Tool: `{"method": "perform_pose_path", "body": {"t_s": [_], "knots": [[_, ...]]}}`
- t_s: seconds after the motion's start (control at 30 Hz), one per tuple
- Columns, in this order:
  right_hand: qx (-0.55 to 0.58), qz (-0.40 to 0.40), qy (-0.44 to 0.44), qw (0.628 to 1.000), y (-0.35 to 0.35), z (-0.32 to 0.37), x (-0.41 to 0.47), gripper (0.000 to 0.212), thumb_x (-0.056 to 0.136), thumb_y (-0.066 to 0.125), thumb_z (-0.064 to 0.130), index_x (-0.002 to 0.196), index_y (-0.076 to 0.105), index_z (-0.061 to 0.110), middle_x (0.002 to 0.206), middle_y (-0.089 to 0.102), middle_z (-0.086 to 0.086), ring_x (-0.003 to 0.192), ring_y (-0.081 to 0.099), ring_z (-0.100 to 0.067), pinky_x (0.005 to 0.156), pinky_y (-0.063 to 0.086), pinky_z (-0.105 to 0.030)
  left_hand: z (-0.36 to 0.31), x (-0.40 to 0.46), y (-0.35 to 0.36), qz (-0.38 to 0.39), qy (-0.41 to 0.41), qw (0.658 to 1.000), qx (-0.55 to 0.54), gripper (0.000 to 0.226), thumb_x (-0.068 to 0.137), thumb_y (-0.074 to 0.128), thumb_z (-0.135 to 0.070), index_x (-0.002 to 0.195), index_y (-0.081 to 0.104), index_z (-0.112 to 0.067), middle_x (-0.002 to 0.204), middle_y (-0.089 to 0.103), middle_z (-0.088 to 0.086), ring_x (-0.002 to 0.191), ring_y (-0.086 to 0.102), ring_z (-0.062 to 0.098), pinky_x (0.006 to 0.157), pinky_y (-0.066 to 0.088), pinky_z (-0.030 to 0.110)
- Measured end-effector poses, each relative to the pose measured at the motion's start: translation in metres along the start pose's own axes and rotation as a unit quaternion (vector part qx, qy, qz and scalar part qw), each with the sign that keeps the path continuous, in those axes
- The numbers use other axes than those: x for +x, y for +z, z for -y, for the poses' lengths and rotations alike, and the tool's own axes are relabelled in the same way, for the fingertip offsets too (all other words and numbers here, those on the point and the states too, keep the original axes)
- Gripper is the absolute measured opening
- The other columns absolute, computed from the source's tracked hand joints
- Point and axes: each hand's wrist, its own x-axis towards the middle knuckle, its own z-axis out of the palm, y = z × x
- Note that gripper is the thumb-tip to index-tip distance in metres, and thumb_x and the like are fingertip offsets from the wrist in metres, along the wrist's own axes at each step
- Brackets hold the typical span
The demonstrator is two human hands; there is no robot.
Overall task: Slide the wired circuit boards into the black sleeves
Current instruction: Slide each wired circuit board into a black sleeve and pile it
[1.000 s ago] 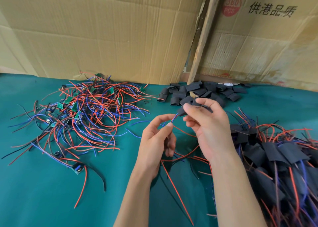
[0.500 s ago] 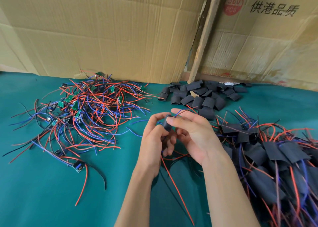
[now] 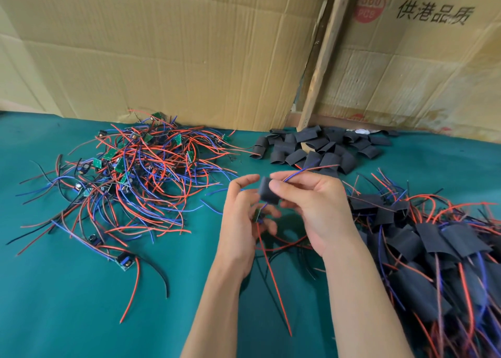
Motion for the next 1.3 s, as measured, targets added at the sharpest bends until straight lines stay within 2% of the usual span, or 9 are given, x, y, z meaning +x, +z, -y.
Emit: {"method": "perform_pose_path", "body": {"t_s": [0.1,0.17,0.3,0.5,0.63,0.73,0.9,1.13,1.3], "knots": [[0.085,-0.084,-0.003,0.993,-0.006,0.001,0.004,0.014,0.085,0.075,-0.003,0.085,0.079,0.011,0.082,0.076,0.003,0.066,0.062,-0.008,0.058,0.049,-0.018,0.000,-0.002,0.002,0.005,0.005,1.000,0.016,0.026,0.083,0.062,-0.011,0.108,0.059,-0.006,0.092,0.065,0.011,0.075,0.069,0.024,0.059,0.056,0.028],[0.112,-0.128,-0.012,0.985,-0.009,0.002,0.006,0.012,0.086,0.074,-0.003,0.088,0.078,0.009,0.082,0.075,0.003,0.061,0.058,-0.009,0.058,0.049,-0.018,0.002,-0.003,0.001,0.003,0.018,0.999,0.043,0.011,0.090,0.066,-0.002,0.099,0.063,-0.006,0.090,0.065,0.012,0.076,0.071,0.023,0.062,0.056,0.027],[0.091,-0.162,-0.039,0.982,-0.010,0.001,0.007,0.014,0.088,0.074,-0.001,0.088,0.078,0.012,0.082,0.075,0.002,0.060,0.057,-0.010,0.059,0.048,-0.019,0.004,-0.002,0.000,0.006,0.027,0.998,0.062,0.007,0.089,0.070,0.001,0.094,0.068,-0.002,0.082,0.071,0.010,0.076,0.073,0.023,0.068,0.057,0.025],[0.041,-0.093,-0.050,0.994,-0.013,0.003,0.006,0.019,0.088,0.073,-0.002,0.092,0.079,0.015,0.081,0.072,0.002,0.064,0.053,-0.013,0.059,0.046,-0.021,0.005,-0.001,-0.001,-0.007,0.036,0.998,0.046,0.010,0.083,0.073,0.002,0.093,0.072,-0.001,0.084,0.074,0.014,0.080,0.074,0.028,0.076,0.059,0.028],[-0.013,-0.028,-0.059,0.998,-0.017,0.004,0.003,0.015,0.086,0.075,0.000,0.089,0.078,0.015,0.079,0.070,0.005,0.059,0.052,-0.013,0.063,0.047,-0.025,0.005,0.000,0.000,-0.007,0.034,0.998,0.049,0.017,0.092,0.064,0.004,0.084,0.076,-0.007,0.084,0.074,0.015,0.075,0.074,0.024,0.069,0.057,0.024],[-0.024,0.010,-0.054,0.998,-0.018,0.006,0.002,0.026,0.080,0.078,0.006,0.103,0.080,0.017,0.071,0.058,0.000,0.061,0.053,-0.014,0.064,0.047,-0.027,0.003,0.000,-0.002,0.005,0.033,0.998,0.046,0.024,0.094,0.062,0.001,0.082,0.077,-0.013,0.082,0.073,0.014,0.069,0.073,0.022,0.063,0.057,0.023],[-0.017,0.057,-0.039,0.997,-0.018,0.007,-0.001,0.037,0.073,0.078,0.014,0.109,0.078,0.017,0.066,0.056,0.000,0.066,0.060,-0.016,0.062,0.050,-0.023,0.003,0.001,-0.003,0.022,0.025,0.999,0.043,0.010,0.087,0.066,-0.014,0.084,0.075,-0.011,0.084,0.072,0.018,0.062,0.069,0.021,0.057,0.054,0.023],[-0.009,0.092,-0.042,0.995,-0.020,0.008,-0.001,0.029,0.072,0.083,0.014,0.100,0.078,0.017,0.067,0.066,-0.002,0.063,0.063,-0.017,0.061,0.048,-0.025,0.001,0.001,-0.005,0.018,0.019,0.999,0.027,0.008,0.095,0.062,-0.012,0.091,0.069,-0.010,0.076,0.068,0.017,0.055,0.064,0.019,0.052,0.051,0.022],[0.010,0.060,-0.038,0.997,-0.016,0.006,-0.001,0.027,0.068,0.086,0.018,0.092,0.074,0.016,0.070,0.068,-0.010,0.056,0.059,-0.018,0.051,0.041,-0.022,-0.001,0.000,-0.005,0.003,0.016,1.000,0.010,0.010,0.102,0.054,-0.015,0.094,0.060,-0.012,0.068,0.068,0.009,0.050,0.061,0.015,0.050,0.049,0.019]]}}
